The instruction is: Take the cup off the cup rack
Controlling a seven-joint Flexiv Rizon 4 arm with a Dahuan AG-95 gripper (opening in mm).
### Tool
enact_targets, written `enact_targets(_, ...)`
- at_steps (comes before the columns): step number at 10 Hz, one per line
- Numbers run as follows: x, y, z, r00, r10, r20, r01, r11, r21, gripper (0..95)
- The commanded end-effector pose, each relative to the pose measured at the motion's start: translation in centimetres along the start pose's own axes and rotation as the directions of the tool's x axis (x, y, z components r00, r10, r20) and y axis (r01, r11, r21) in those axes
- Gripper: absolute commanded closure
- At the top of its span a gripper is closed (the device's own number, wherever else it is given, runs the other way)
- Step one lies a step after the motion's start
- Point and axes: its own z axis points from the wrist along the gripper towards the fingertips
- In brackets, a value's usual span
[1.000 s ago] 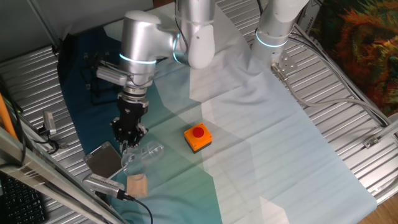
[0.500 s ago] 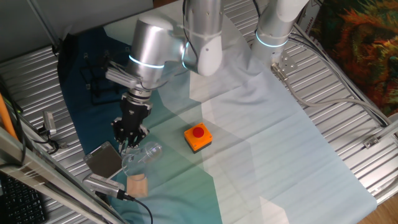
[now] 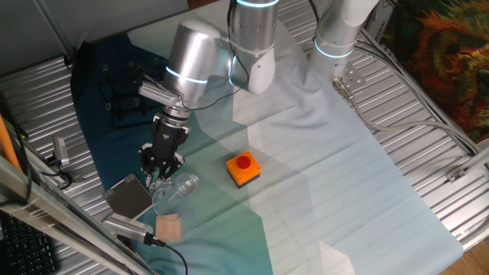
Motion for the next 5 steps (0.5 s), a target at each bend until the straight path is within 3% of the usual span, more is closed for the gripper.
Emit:
enact_targets(1,-0.09,-0.01,-0.08,1.000,-0.001,0.001,0.001,1.000,0.019,95.0)
enact_targets(2,-0.09,-0.01,-0.08,1.000,-0.002,0.002,0.002,1.000,0.021,95.0)
enact_targets(5,-0.09,-0.01,-0.08,0.999,-0.002,0.046,-0.001,0.998,0.064,95.0)
